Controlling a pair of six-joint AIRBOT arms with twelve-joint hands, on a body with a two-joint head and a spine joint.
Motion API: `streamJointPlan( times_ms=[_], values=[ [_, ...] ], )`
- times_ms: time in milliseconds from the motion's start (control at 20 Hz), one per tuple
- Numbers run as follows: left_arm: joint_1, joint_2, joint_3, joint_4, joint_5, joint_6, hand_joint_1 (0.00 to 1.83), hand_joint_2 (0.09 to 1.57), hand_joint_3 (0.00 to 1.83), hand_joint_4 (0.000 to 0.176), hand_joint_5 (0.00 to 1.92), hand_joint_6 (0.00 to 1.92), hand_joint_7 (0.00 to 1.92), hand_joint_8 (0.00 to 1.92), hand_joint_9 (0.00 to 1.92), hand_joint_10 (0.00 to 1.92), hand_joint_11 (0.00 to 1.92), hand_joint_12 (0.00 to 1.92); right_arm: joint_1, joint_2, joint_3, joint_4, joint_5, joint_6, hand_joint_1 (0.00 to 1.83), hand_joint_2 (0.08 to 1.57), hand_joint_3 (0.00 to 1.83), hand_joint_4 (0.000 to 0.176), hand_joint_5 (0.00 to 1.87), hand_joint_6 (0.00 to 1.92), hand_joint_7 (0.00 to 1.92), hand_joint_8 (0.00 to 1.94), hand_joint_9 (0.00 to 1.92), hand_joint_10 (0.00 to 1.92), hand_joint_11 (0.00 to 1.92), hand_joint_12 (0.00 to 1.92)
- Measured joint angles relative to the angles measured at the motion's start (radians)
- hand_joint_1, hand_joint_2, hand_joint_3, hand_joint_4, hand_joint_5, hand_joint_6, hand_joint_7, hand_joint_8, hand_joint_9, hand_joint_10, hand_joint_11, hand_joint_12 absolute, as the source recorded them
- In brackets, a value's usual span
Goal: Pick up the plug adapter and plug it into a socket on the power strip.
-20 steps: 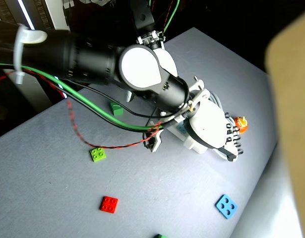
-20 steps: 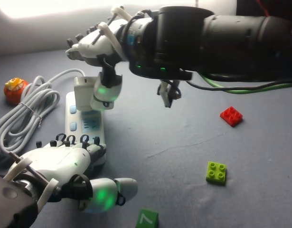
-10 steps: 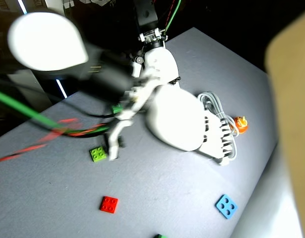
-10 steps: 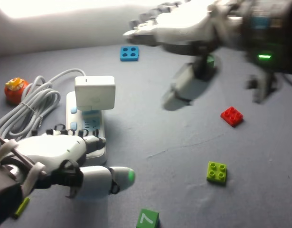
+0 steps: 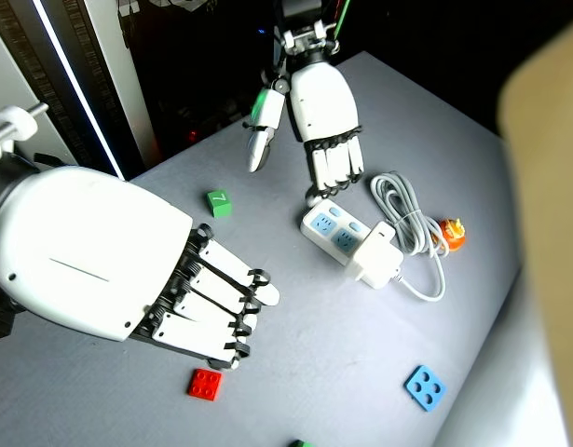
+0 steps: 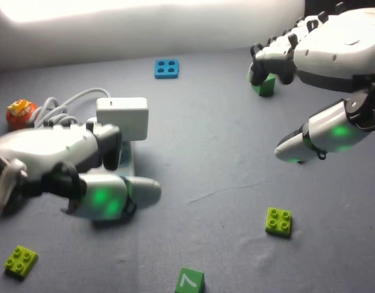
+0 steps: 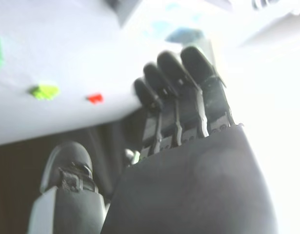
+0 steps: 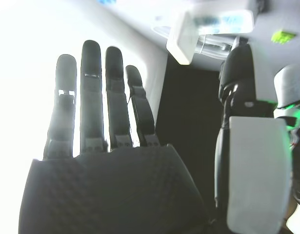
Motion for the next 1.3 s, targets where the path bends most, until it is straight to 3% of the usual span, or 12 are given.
streamJointPlan(
  times_ms=[50,100,250,350,400,600,850,1050,1100,1150,1200,1300],
  values=[
    [-0.029,0.009,0.01,0.001,0.021,0.023,0.14,1.21,0.01,0.0,0.3,1.92,0.29,1.92,0.3,1.92,0.32,1.92,-0.004,0.007,-0.003,0.0,0.006,0.0,0.63,0.9,0.0,0.0,0.0,1.79,0.0,1.93,0.11,1.92,0.12,1.92],
    [-0.055,0.019,0.016,0.003,0.037,0.036,0.25,1.22,0.0,0.0,0.69,1.92,0.68,1.92,0.56,1.92,0.47,1.92,-0.008,0.013,-0.003,-0.003,0.007,-0.001,0.64,0.88,0.0,0.0,0.0,1.9,0.0,1.94,0.12,1.92,0.19,1.92],
    [-0.12,0.042,0.033,0.005,0.063,0.079,0.24,1.2,0.0,0.0,1.35,1.8,1.4,1.82,1.28,1.92,0.96,1.92,-0.018,0.019,-0.006,0.0,-0.009,-0.014,0.64,0.88,0.0,0.0,0.0,1.92,0.0,1.94,0.12,1.92,0.27,1.92],
    [-0.138,0.047,0.049,0.016,0.077,0.097,0.19,1.23,0.0,0.156,1.37,1.92,1.48,1.92,1.48,1.92,1.19,1.92,-0.018,0.019,-0.008,-0.002,-0.005,-0.018,0.64,0.89,0.0,0.0,0.21,1.92,0.24,1.94,0.35,1.92,0.48,1.92],
    [-0.138,0.049,0.05,0.009,0.084,0.102,0.18,1.24,0.0,0.172,1.37,1.92,1.48,1.92,1.48,1.92,1.19,1.92,-0.018,0.018,-0.01,0.0,-0.004,-0.02,0.57,0.91,0.0,0.0,0.34,1.92,0.4,1.94,0.51,1.92,0.68,1.92],
    [-0.155,0.052,0.018,0.01,0.103,0.124,0.09,1.31,0.01,0.176,1.38,1.89,1.54,1.92,1.59,1.92,1.34,1.92,-0.018,0.018,-0.014,0.0,0.001,-0.032,0.5,0.98,0.01,0.0,0.84,1.92,1.21,1.94,1.3,1.92,1.43,1.92],
    [-0.197,0.042,-0.046,0.003,0.025,0.163,0.73,1.39,0.0,0.176,1.44,1.92,1.63,1.92,1.68,1.92,1.55,1.92,-0.025,0.03,-0.014,-0.003,0.027,-0.05,0.34,1.15,0.01,0.0,1.31,1.92,1.47,1.94,1.47,1.92,1.48,1.92],
    [-0.207,0.015,-0.053,-0.001,-0.003,0.173,1.06,1.37,0.0,0.176,1.39,1.92,1.61,1.92,1.66,1.92,1.48,1.92,-0.029,0.043,-0.014,-0.008,0.035,-0.048,0.78,1.38,0.01,0.0,1.42,1.92,1.62,1.94,1.66,1.92,1.71,1.92],
    [-0.207,0.013,-0.053,-0.001,-0.002,0.173,1.06,1.38,0.0,0.176,1.38,1.92,1.59,1.92,1.64,1.92,1.47,1.92,-0.03,0.046,-0.014,-0.007,0.038,-0.048,0.87,1.37,0.0,0.01,1.42,1.92,1.62,1.94,1.67,1.92,1.72,1.92],
    [-0.207,0.013,-0.053,-0.001,-0.002,0.173,1.05,1.38,0.0,0.176,1.38,1.92,1.58,1.92,1.63,1.92,1.43,1.92,-0.03,0.049,-0.014,-0.006,0.044,-0.048,0.92,1.36,0.0,0.086,1.42,1.92,1.63,1.94,1.68,1.92,1.73,1.92],
    [-0.209,0.013,-0.051,-0.002,-0.002,0.173,1.04,1.39,0.0,0.176,1.39,1.92,1.57,1.92,1.61,1.92,1.39,1.92,-0.03,0.053,-0.014,-0.006,0.052,-0.05,0.96,1.36,0.0,0.107,1.43,1.92,1.62,1.94,1.67,1.92,1.73,1.92],
    [-0.213,0.013,-0.045,0.002,-0.005,0.173,1.01,1.38,0.0,0.176,1.38,1.92,1.54,1.92,1.58,1.92,1.35,1.92,-0.045,0.062,-0.015,-0.011,0.077,-0.058,0.94,1.37,0.01,0.112,1.44,1.92,1.62,1.94,1.66,1.92,1.7,1.92]
  ],
)
